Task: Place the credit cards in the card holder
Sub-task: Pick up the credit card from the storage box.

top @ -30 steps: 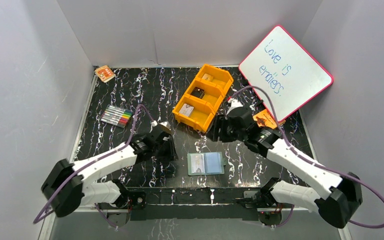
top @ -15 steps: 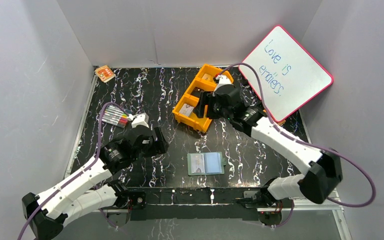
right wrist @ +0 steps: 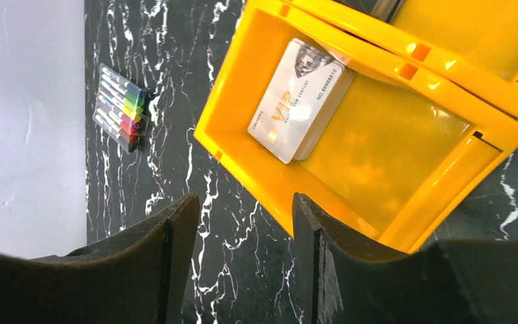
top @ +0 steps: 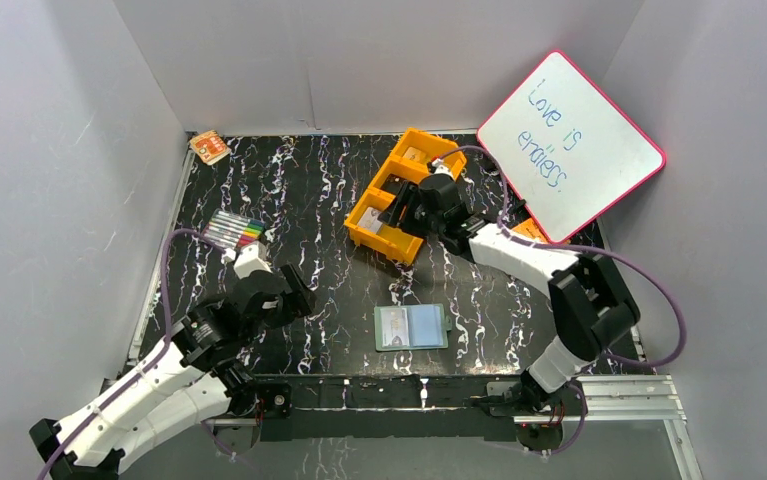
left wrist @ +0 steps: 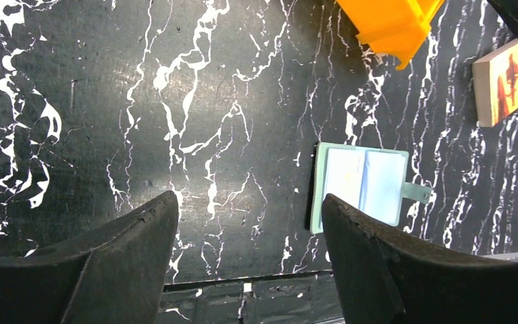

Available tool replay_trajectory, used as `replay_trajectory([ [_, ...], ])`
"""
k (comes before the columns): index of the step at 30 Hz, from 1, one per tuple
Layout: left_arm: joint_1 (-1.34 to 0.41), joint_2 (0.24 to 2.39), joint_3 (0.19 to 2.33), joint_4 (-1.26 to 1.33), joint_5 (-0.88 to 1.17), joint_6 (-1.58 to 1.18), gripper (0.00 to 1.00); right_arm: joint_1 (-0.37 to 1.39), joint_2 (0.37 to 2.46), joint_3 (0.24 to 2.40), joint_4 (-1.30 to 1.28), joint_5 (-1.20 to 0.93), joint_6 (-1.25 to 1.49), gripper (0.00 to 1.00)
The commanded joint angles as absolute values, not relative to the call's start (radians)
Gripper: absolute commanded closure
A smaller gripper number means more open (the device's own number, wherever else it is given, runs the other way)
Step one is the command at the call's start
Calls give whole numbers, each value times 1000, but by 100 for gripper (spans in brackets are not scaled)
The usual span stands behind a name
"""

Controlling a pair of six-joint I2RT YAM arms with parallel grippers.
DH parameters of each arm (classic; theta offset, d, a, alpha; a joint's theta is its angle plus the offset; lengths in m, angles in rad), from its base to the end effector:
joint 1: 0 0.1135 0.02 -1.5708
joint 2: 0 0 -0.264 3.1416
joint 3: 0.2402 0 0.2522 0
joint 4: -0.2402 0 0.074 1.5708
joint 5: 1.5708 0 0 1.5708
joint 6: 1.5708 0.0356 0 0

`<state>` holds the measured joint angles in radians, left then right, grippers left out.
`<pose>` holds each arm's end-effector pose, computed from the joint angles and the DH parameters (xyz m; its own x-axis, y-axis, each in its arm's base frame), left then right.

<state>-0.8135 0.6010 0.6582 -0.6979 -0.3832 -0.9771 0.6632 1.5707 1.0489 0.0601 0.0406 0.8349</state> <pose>0.0984 -0.0847 0.2727 -0.6177 -0.4656 -0.6337 -0.0785 0.8383 -0.5395 0.2848 0.2207 0.2586 -0.6704 0.4161 -0.6144 -0.1335 0.7468 0.6515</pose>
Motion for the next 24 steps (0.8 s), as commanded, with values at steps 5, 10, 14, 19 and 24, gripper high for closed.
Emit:
replay_trajectory([
  [5,-812,670,669,-732,-423,-993,25,653,1694,1080,199,90,955,38],
  [10,-812,665,664,-733,-424,-996,25,653,1767,1096,227,115,991,36],
  [14,-812,674,666,-735,-425,-995,25,653,1817,1101,267,130,1012,35],
  [19,-812,699,665,-728,-422,-988,26,653,1877,1111,319,119,1049,34],
  [24,-812,721,673,-729,-429,-983,26,652,1925,1148,327,111,1064,34],
])
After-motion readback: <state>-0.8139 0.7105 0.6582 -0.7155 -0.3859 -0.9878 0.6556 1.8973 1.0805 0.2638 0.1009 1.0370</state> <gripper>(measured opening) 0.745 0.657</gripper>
